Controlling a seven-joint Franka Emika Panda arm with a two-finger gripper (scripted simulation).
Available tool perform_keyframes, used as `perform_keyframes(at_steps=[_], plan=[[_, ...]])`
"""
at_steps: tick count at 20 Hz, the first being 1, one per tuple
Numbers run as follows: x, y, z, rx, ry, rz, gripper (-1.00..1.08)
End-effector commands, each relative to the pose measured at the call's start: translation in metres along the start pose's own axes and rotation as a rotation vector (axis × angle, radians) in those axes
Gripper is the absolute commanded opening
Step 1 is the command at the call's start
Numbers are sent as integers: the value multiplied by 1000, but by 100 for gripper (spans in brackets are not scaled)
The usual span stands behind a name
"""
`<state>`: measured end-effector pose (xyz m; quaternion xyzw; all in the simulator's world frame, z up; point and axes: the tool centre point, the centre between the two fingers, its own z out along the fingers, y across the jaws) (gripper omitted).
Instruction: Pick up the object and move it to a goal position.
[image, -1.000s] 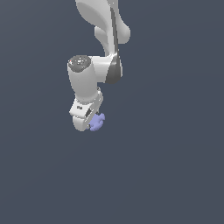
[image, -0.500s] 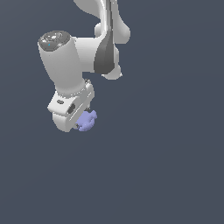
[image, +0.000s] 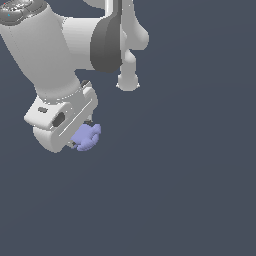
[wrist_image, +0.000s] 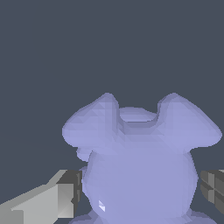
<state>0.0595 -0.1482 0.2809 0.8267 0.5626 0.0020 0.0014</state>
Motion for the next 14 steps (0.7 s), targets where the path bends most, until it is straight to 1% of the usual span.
perform_keyframes(at_steps=[1, 14], plan=[[-2, 9, -12, 1, 0, 0, -100], [-8, 43, -56, 4, -1, 1, -100]])
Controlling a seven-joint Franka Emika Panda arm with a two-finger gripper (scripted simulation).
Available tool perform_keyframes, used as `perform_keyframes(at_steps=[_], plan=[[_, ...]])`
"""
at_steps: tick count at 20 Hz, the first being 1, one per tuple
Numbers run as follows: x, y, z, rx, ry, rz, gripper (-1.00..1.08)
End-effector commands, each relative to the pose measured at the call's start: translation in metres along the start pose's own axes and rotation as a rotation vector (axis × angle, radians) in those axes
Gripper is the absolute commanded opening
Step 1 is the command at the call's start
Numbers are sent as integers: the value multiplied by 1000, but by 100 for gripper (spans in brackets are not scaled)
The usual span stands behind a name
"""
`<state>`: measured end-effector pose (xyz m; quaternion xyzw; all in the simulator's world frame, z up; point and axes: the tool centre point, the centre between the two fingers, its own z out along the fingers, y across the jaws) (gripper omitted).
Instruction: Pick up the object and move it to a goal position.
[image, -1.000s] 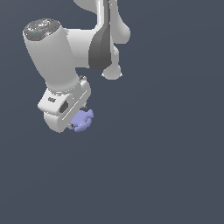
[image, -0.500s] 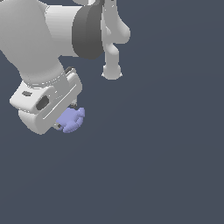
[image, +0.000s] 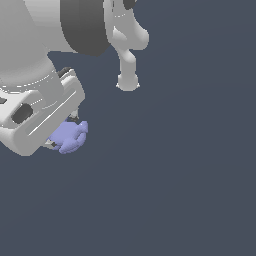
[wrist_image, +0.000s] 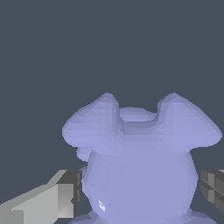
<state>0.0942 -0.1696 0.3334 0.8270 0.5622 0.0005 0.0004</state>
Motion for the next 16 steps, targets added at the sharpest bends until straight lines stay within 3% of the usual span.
perform_keyframes(at_steps=[1, 16], plan=[[-1, 5, -6, 0, 0, 0, -100], [-2, 15, -18, 1, 0, 0, -100]])
